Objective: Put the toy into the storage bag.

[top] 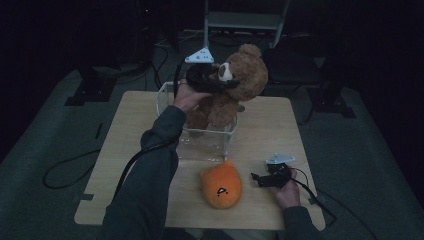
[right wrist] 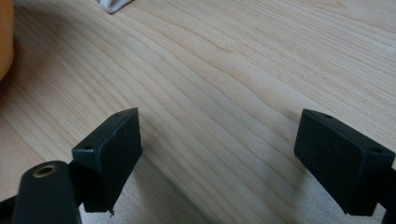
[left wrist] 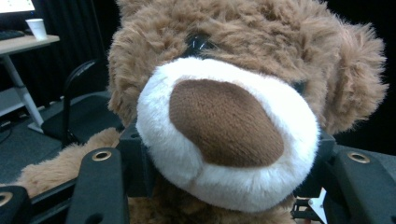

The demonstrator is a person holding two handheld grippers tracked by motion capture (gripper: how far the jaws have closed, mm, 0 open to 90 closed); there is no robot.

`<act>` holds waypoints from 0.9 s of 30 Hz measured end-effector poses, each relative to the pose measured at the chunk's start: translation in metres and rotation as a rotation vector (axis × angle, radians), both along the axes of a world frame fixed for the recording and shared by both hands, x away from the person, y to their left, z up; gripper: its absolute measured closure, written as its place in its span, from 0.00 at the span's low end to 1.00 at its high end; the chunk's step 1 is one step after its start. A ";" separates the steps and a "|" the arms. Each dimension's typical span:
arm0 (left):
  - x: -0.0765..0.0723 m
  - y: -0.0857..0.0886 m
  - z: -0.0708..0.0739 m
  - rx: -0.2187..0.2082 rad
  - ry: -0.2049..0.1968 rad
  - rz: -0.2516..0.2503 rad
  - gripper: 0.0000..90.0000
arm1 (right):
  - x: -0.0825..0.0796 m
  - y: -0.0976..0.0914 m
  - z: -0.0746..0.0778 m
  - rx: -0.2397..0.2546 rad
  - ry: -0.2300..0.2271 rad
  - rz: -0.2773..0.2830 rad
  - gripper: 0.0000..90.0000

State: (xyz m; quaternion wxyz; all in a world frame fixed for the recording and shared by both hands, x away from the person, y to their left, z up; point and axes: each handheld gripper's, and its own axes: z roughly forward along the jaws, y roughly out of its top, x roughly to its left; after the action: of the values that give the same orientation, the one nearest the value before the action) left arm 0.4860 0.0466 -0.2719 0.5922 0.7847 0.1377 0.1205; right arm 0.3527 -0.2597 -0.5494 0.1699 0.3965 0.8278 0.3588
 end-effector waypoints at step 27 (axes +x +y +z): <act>-0.003 -0.020 -0.020 0.027 0.035 -0.031 0.42 | 0.000 0.000 0.000 0.001 -0.001 0.000 0.16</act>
State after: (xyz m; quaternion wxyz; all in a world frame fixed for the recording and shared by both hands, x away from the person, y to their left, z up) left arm 0.4831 0.0262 -0.2916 0.5810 0.7966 0.1342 0.0993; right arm 0.3527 -0.2596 -0.5495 0.1699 0.3966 0.8274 0.3596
